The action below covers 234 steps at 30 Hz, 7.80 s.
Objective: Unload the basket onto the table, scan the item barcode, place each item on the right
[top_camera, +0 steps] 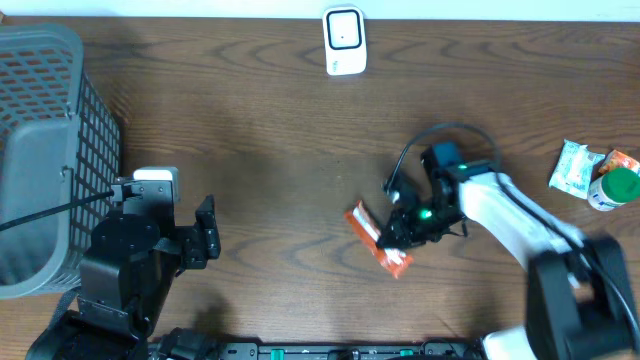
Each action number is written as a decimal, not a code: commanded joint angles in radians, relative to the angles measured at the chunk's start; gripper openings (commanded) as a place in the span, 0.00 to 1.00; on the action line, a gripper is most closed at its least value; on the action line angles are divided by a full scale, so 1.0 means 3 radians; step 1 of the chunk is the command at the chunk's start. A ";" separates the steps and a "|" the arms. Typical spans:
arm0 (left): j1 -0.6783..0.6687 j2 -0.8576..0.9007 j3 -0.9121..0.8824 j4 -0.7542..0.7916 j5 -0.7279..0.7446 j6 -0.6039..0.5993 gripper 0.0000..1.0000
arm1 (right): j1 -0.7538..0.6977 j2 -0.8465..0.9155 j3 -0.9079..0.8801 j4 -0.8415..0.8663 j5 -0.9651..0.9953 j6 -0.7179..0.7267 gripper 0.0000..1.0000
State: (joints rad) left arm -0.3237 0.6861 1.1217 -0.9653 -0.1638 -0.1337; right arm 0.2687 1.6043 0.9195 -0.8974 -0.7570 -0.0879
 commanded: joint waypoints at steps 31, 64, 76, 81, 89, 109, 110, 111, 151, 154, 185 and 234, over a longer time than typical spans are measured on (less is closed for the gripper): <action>-0.0001 -0.0005 0.0048 -0.0001 -0.0031 0.0008 0.83 | 0.0031 -0.1934 0.0132 0.0971 0.0067 0.0716 0.01; -0.0001 -0.0005 0.0048 -0.0001 -0.0031 0.0008 0.83 | 0.0596 0.2851 0.3957 0.1555 0.4378 -0.0731 0.01; -0.0001 -0.0005 0.0048 -0.0001 -0.0031 0.0008 0.83 | 0.0865 0.2978 0.3979 0.1400 0.4729 -0.1119 0.01; -0.0001 -0.0005 0.0048 -0.0001 -0.0031 0.0008 0.83 | 0.0865 0.2941 0.3998 0.1275 0.4889 -0.1200 0.01; -0.0001 -0.0005 0.0048 -0.0001 -0.0031 0.0008 0.83 | 0.0830 0.2771 0.4102 0.1147 0.5085 -0.1414 0.01; -0.0001 -0.0005 0.0048 -0.0001 -0.0031 0.0008 0.82 | 0.0828 0.2846 0.3885 0.2113 0.5235 -0.3209 0.02; -0.0001 -0.0005 0.0048 -0.0001 -0.0031 0.0008 0.83 | 0.0823 0.2846 0.3826 0.2158 0.5233 -0.3262 0.02; -0.0001 -0.0005 0.0048 -0.0001 -0.0031 0.0008 0.83 | 0.0816 0.2846 0.3764 0.2227 0.5233 -0.3312 0.01; -0.0001 -0.0005 0.0048 -0.0001 -0.0031 0.0008 0.83 | 0.0701 0.3084 0.2750 0.4011 0.5156 -0.4548 0.01; -0.0001 -0.0005 0.0048 -0.0001 -0.0031 0.0008 0.83 | 0.0703 0.2950 0.2750 0.4100 0.5245 -0.4546 0.01; -0.0001 -0.0005 0.0048 -0.0001 -0.0031 0.0008 0.83 | -0.1658 0.1437 0.2089 -0.0350 0.4239 0.0492 0.09; -0.0001 -0.0005 0.0048 -0.0001 -0.0031 0.0008 0.83 | -0.1747 -0.4732 0.1755 -0.0902 0.2461 0.0717 0.99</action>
State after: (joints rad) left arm -0.3237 0.6868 1.1225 -0.9649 -0.1638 -0.1337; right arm -0.2657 0.1761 1.5433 -1.2320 0.0273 0.1085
